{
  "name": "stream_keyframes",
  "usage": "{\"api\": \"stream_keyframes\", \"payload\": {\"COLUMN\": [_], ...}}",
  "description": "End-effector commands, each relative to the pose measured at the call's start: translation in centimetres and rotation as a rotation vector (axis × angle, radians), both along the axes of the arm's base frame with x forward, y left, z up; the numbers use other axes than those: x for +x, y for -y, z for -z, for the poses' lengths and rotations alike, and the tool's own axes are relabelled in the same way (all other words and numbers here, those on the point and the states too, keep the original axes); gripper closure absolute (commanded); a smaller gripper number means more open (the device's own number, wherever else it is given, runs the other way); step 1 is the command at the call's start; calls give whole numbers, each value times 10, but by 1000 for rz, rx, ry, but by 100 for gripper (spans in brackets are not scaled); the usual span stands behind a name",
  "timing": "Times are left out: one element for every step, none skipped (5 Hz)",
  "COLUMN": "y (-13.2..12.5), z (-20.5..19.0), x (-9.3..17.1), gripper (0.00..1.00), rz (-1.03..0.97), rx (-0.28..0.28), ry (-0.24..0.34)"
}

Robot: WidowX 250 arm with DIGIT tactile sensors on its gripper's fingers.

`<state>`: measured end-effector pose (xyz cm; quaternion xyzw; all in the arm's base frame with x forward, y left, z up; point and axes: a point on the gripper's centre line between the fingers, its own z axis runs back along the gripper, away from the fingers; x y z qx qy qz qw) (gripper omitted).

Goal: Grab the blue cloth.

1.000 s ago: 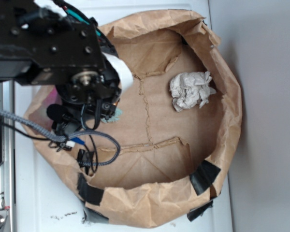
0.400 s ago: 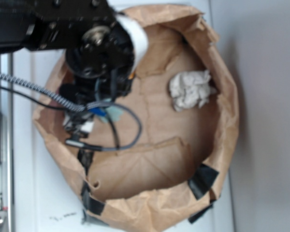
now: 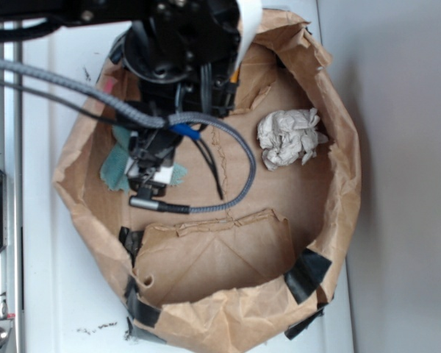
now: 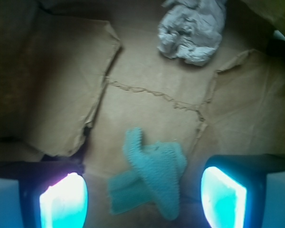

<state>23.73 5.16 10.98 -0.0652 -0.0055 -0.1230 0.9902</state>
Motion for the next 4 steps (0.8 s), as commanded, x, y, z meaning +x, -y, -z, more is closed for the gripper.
{"api": "stream_keyframes", "payload": {"y": [17, 22, 20, 18], "z": [55, 77, 80, 65], "x": [-2, -5, -5, -2], "gripper": [0, 0, 100, 100], "rz": [71, 101, 88, 75], "rx": [80, 79, 97, 79], "ry": [-45, -84, -79, -42]}}
